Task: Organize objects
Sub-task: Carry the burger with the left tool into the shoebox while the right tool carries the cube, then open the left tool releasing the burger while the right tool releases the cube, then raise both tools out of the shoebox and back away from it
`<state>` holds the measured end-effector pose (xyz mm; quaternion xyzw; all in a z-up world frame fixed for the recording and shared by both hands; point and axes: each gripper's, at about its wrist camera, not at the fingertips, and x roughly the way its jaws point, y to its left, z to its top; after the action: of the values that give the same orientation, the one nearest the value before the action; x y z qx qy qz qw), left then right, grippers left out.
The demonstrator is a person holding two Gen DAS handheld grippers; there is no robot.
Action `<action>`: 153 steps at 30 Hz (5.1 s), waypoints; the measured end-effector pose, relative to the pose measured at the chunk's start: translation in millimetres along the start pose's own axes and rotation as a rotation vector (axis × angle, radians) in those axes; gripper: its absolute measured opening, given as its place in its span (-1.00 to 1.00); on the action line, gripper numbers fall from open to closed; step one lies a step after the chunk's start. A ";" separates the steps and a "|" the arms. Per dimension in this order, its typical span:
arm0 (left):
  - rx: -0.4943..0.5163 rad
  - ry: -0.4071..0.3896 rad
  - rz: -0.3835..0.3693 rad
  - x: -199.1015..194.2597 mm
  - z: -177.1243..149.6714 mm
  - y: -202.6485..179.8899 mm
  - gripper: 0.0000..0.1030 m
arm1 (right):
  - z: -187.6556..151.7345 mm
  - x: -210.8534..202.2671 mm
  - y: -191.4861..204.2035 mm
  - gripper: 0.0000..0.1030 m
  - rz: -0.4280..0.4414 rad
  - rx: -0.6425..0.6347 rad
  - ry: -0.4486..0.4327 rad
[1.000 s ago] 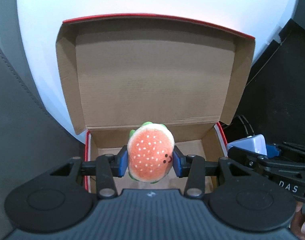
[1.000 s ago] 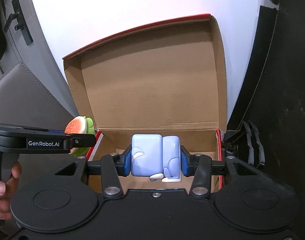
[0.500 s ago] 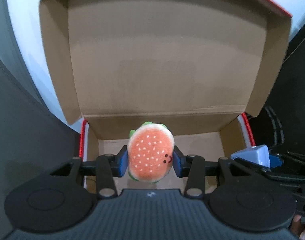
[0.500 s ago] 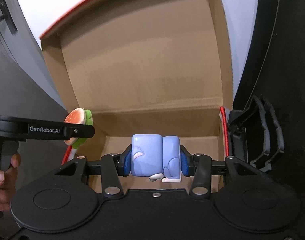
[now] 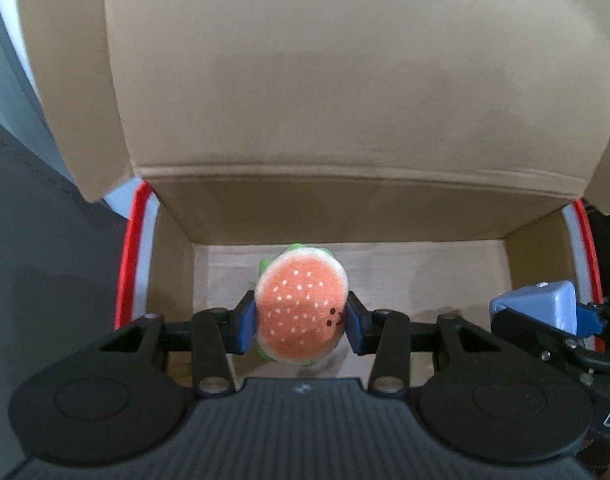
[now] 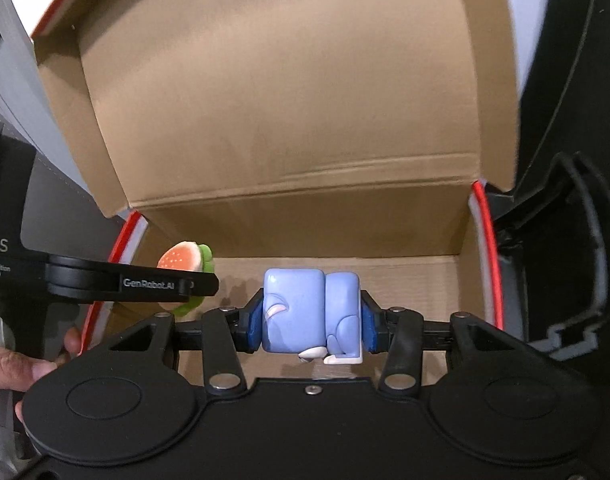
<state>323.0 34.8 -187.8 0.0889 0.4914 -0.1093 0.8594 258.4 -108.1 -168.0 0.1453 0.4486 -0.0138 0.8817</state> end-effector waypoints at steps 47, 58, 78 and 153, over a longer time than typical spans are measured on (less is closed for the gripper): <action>-0.084 -0.048 0.013 -67.9 -15.2 11.5 0.44 | 15.3 39.1 -4.1 0.08 -0.060 -0.005 0.036; -0.078 -0.126 0.006 -113.3 -27.3 16.1 0.68 | 15.4 -31.3 13.8 0.62 0.018 -0.026 -0.041; -0.069 -0.259 -0.001 -204.8 -59.6 17.3 0.97 | 3.7 -133.5 28.6 1.00 0.086 0.032 -0.187; 0.036 -0.263 -0.082 -295.7 -205.7 33.0 1.00 | -149.2 -256.4 60.2 1.00 -0.034 0.079 -0.203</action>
<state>16.5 149.8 -33.8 0.0690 0.3759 -0.1639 0.9094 -2.8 -37.6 -32.3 0.1701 0.3585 -0.0613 0.9159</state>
